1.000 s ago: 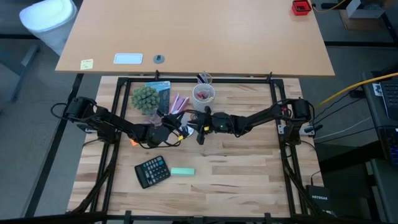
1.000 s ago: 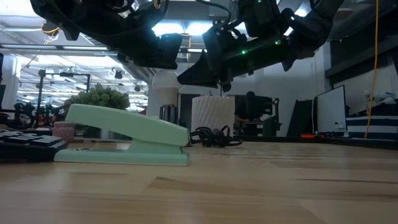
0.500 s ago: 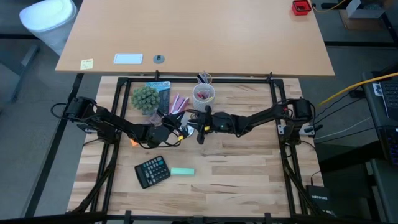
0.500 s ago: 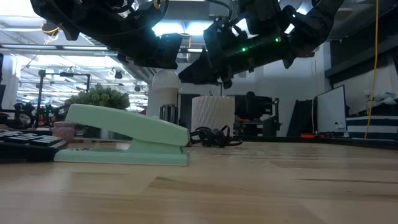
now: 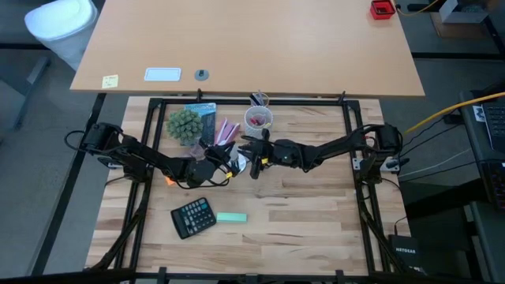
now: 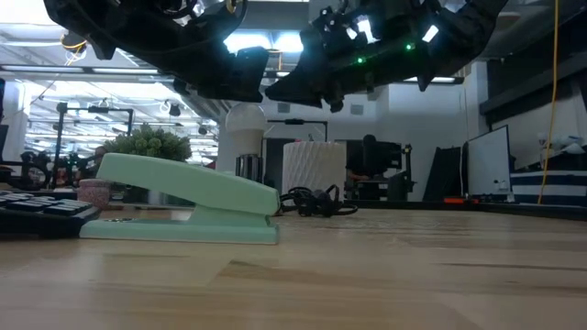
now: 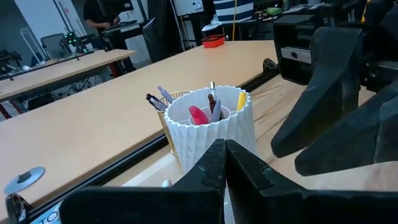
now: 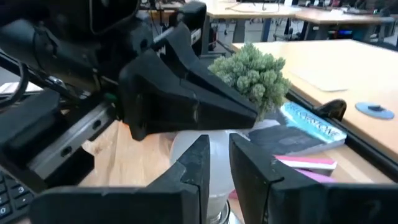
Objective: Screw lightbulb
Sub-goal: Insert the lightbulb into the lamp
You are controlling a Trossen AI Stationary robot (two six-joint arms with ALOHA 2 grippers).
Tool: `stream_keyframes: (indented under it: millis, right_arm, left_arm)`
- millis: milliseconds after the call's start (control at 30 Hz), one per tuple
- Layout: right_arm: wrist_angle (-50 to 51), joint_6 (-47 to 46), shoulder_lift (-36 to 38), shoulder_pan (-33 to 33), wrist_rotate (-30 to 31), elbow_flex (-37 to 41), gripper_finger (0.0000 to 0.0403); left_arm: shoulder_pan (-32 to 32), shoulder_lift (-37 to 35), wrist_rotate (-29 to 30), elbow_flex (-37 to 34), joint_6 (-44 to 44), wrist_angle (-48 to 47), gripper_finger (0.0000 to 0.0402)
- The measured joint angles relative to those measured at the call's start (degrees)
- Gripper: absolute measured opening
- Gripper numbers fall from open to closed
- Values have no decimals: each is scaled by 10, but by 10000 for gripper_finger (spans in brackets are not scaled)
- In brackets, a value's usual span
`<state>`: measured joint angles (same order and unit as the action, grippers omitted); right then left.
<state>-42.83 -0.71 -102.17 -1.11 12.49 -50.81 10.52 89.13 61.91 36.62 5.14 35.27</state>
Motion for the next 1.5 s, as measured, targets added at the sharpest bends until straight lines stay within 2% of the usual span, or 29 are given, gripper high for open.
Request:
stream_keyframes:
  millis: [167,600,933,1333,1500]
  right_arm:
    - [-7,27,0,0,0,0,64]
    - [10,28,0,0,-3,0,64]
    - [5,129,0,0,-64,0,64]
    - [-7,218,0,-4,-66,0,64]
    - [-7,222,0,-24,-81,0,64]
  left_arm:
    - [0,0,-5,0,15,0,1]
    - [0,0,-8,0,16,1,1]
    - [0,0,-8,0,23,1,1]
    - [0,0,-8,0,24,1,1]
    - [0,0,-8,0,24,1,1]
